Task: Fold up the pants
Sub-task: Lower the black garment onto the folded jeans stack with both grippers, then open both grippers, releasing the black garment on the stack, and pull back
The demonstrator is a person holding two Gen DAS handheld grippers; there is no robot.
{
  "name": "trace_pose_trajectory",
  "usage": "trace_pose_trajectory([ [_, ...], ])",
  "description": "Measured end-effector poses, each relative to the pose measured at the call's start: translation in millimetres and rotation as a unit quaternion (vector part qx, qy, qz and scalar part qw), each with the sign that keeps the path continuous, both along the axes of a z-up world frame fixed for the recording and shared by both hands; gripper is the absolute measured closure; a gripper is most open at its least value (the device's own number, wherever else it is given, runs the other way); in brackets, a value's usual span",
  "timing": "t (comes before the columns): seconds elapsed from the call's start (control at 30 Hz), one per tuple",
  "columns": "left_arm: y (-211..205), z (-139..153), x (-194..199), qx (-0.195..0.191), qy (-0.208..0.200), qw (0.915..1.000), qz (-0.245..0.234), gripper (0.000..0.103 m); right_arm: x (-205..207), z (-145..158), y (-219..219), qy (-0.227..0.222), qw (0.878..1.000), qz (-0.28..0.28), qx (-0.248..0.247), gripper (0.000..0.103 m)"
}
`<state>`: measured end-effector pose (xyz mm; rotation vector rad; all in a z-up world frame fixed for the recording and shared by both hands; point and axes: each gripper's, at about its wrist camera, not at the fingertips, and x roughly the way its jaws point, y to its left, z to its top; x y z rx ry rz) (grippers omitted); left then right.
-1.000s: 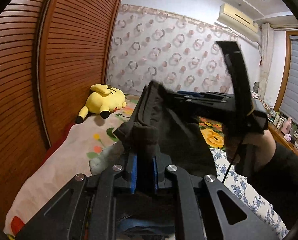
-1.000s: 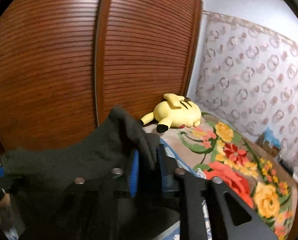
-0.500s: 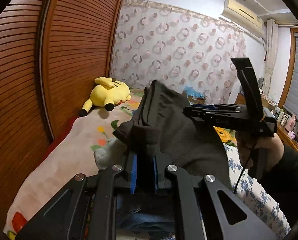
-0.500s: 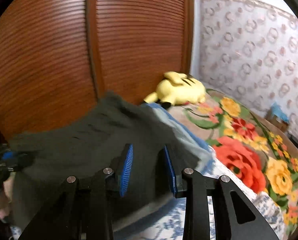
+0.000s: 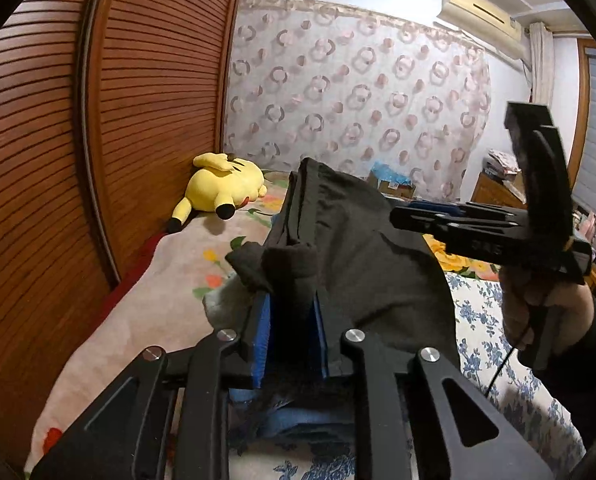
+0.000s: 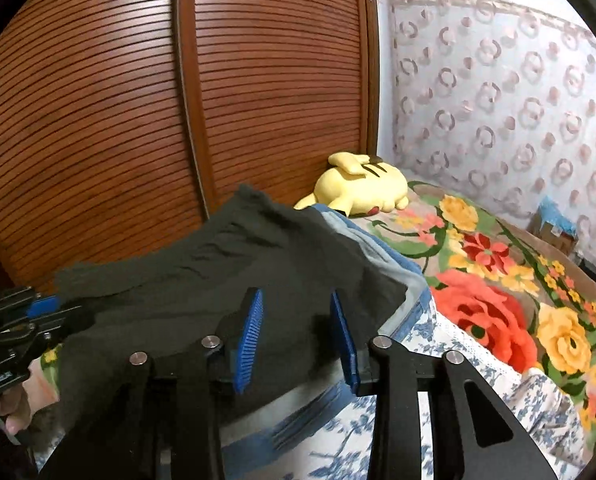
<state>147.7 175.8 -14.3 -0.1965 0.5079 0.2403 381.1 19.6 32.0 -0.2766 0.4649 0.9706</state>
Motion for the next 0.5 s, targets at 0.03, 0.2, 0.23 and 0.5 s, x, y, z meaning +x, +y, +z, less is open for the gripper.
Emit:
trace_pose_trajectory([
  [0.03, -1.0, 0.6, -1.5, 0.003, 0.0, 1.0, 0.001, 0.079, -5.0, -0.8, -3.3, 0.0, 1.0, -0.001, 0.001, 0.061],
  [0.2, -2.1, 3.6, -12.5, 0.021, -0.001, 0.9998, 0.008, 0.054, -27.6, -2.0, -15.2, -0.002, 1.0, -0.007, 0.006, 0.058],
  [0.23, -1.5, 3.8, -14.5, 0.019, -0.001, 0.9998, 0.007, 0.052, -31.8, -1.9, -17.2, -0.003, 1.0, -0.007, 0.006, 0.058],
  [0.5, -2.5, 9.0, -30.2, 0.016, -0.009, 0.9998, 0.005, 0.011, -52.1, 1.6, -30.2, -0.006, 1.0, -0.012, 0.011, 0.058],
])
